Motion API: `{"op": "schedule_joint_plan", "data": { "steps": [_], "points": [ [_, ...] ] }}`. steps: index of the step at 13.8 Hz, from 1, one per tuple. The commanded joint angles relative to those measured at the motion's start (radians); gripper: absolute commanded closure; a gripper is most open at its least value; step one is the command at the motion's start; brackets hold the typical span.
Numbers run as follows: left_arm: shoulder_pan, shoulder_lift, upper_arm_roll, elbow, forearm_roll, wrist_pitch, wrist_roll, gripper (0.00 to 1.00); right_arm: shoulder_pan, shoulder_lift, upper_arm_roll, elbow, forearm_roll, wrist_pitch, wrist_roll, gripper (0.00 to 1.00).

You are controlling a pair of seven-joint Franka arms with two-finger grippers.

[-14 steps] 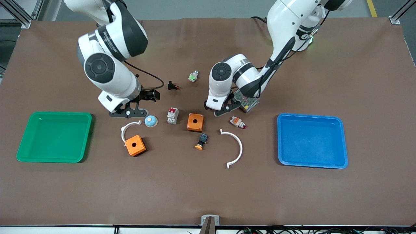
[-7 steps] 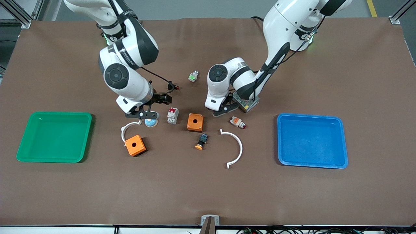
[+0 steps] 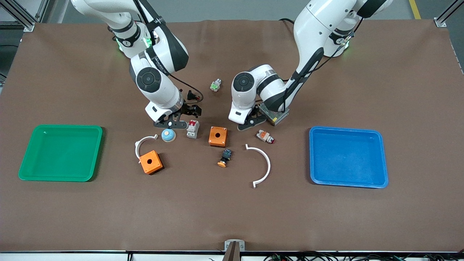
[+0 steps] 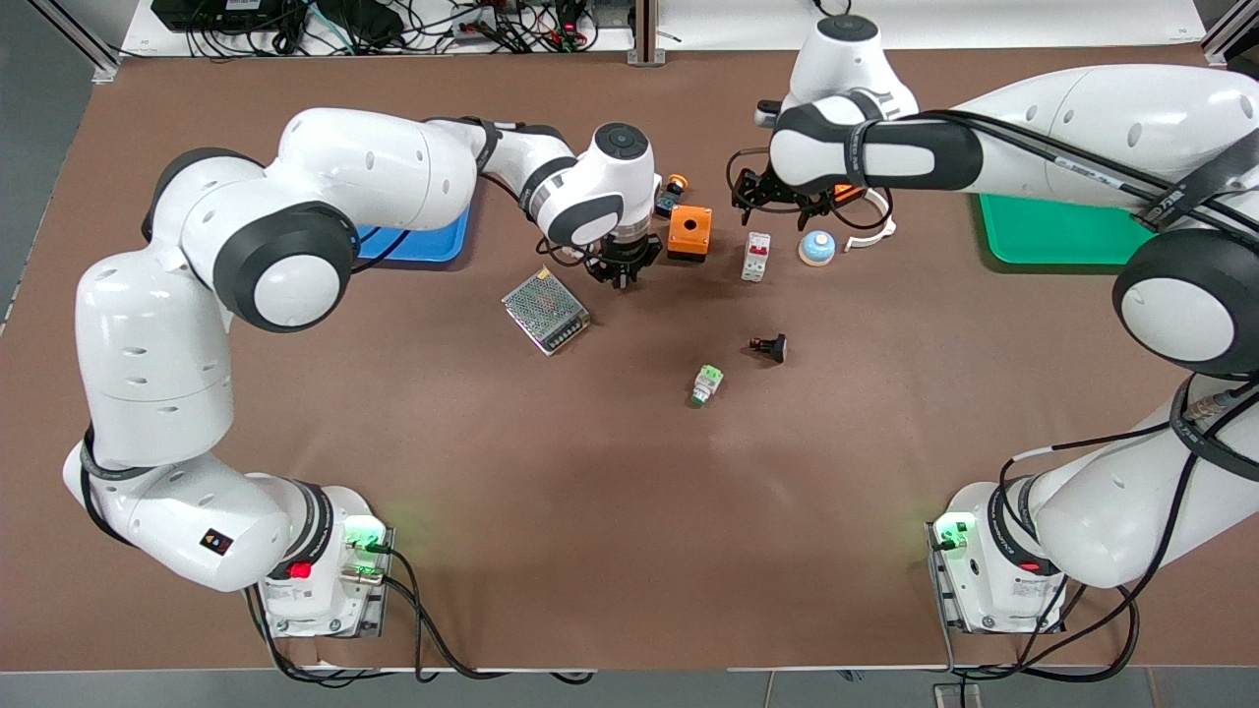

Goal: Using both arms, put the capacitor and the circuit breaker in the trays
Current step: 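Grasp the capacitor with the left gripper while the right gripper grasps the breaker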

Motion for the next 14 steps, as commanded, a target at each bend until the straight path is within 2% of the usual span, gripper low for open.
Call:
{"op": "schedule_joint_plan", "data": {
  "steps": [1, 6, 14],
  "points": [
    [0.033, -0.079, 0.004, -0.006, 0.02, -0.027, -0.025, 1.0, 0.014, 0.042, -0.004, -0.009, 0.022, 0.06, 0.028, 0.0],
    [0.15, -0.228, -0.001, 0.003, 0.023, -0.082, 0.116, 1.0, 0.025, 0.11, -0.007, 0.008, 0.019, 0.126, 0.031, 0.0],
    [0.415, -0.303, -0.008, -0.001, 0.012, -0.229, 0.547, 1.0, 0.014, 0.191, -0.007, 0.053, 0.014, 0.149, 0.031, 0.02]
  ]
}}
